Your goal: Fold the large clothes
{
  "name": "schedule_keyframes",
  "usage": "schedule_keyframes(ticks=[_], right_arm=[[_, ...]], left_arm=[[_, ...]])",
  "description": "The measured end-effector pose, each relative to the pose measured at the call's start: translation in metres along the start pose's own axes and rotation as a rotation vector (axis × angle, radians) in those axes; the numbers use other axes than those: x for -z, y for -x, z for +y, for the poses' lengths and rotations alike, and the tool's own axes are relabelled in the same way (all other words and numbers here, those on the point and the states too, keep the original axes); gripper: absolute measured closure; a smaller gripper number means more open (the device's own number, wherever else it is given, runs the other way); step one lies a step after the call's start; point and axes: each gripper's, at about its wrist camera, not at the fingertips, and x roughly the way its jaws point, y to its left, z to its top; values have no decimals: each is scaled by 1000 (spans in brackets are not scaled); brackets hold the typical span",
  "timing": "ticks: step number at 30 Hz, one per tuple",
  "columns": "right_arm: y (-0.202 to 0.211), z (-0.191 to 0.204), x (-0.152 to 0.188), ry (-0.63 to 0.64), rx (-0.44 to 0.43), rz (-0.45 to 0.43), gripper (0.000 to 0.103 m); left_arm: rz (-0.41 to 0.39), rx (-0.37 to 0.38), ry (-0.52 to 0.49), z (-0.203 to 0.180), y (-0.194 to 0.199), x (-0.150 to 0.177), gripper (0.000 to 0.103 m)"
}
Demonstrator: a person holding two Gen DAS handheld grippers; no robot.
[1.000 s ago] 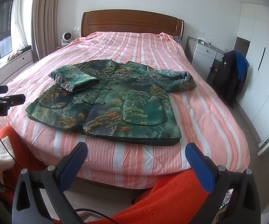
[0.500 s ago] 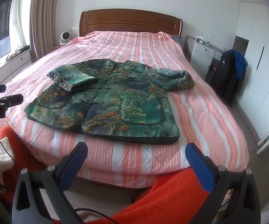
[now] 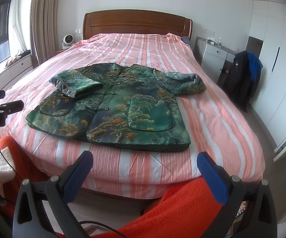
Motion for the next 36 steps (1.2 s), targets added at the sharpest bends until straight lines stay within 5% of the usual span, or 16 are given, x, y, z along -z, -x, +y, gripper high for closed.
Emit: schedule_keyframes(ticks=[36], right_arm=[[0, 3, 0, 0, -2, 2, 0]], left_arm=[[7, 4, -7, -4, 0, 7, 0]])
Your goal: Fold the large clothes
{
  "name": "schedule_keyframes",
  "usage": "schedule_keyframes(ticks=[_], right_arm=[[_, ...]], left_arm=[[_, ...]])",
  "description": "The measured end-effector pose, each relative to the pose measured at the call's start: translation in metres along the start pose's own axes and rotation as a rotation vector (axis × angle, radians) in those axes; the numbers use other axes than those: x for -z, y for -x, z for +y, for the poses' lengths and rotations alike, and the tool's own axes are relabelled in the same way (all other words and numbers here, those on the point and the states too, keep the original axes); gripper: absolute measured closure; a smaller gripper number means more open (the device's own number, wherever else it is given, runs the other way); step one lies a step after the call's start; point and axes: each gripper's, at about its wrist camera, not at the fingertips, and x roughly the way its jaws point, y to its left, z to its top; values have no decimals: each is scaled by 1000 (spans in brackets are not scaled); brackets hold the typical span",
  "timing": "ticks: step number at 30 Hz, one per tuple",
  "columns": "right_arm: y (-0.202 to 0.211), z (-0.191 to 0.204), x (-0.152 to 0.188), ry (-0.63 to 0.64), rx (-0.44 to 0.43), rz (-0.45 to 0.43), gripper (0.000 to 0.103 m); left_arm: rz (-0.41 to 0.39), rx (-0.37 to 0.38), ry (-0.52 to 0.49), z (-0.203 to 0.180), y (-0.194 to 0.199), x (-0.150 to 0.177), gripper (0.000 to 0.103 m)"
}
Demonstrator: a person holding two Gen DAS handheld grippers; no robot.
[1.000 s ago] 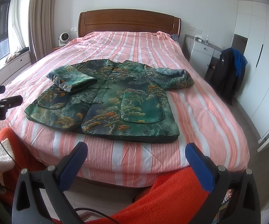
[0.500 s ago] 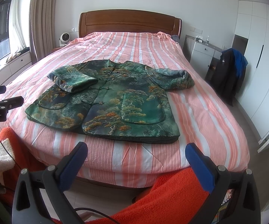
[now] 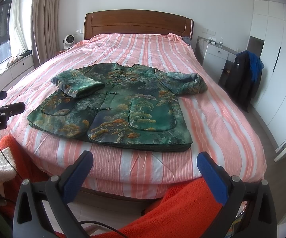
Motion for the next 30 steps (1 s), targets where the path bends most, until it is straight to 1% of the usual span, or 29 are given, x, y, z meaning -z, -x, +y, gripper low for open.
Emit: schedule_keyframes(ticks=[30], right_arm=[[0, 0, 0, 0, -2, -1, 0]], left_arm=[[1, 0, -3, -2, 0, -2, 0]])
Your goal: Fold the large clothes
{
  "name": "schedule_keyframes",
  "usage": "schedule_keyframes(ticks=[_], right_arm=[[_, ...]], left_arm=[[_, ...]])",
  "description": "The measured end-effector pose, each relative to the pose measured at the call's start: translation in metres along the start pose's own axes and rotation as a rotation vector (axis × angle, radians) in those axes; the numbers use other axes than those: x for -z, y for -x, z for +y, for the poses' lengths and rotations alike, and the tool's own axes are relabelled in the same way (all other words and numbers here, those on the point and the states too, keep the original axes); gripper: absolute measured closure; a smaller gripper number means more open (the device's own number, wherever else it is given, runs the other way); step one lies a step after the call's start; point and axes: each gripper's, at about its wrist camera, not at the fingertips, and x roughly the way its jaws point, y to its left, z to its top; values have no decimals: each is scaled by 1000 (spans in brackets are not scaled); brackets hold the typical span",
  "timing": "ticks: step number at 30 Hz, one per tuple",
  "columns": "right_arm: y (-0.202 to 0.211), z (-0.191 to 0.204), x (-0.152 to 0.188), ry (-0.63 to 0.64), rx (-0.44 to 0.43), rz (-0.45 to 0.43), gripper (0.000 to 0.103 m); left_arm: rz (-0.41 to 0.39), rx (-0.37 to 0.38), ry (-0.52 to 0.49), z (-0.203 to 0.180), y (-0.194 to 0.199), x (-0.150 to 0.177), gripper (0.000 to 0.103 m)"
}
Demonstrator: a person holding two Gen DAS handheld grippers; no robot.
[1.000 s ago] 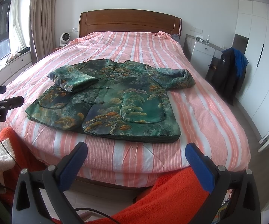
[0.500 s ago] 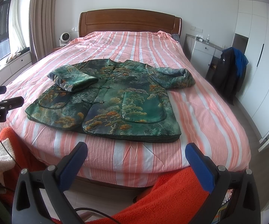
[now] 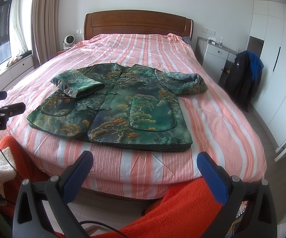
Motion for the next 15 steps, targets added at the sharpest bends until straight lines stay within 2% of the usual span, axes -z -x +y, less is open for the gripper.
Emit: schedule_keyframes(ticks=[15], right_arm=[[0, 0, 0, -1, 1, -1, 0]], left_arm=[[0, 0, 0, 0, 0, 0, 0]])
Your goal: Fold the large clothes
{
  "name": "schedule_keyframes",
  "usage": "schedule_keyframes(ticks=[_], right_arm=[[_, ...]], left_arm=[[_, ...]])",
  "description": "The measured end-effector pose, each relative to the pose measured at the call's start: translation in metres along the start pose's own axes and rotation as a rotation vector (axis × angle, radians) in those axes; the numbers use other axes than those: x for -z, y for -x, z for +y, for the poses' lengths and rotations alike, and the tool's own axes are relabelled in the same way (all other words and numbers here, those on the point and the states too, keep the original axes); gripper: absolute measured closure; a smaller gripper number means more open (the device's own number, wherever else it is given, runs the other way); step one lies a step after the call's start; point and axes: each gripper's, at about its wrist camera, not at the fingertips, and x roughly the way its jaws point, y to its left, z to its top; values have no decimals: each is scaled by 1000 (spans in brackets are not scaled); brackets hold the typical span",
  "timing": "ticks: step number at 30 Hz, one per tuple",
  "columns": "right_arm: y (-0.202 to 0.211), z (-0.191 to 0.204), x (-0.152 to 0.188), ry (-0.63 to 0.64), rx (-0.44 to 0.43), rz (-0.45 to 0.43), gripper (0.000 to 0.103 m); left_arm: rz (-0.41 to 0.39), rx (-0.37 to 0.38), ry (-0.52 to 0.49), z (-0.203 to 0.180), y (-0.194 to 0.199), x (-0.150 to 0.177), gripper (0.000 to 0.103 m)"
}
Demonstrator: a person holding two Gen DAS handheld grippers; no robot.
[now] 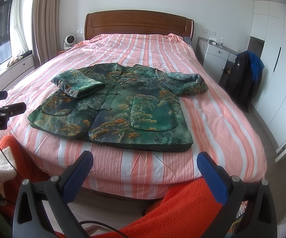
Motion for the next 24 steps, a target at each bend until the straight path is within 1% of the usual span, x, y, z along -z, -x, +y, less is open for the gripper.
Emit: schedule_keyframes(ticks=[10, 24], right_arm=[[0, 6, 0, 2, -4, 0, 0], [0, 5, 0, 2, -5, 1, 0]], left_arm=[[-1, 0, 0, -1, 1, 0, 0], [1, 0, -1, 0, 0, 0, 0]])
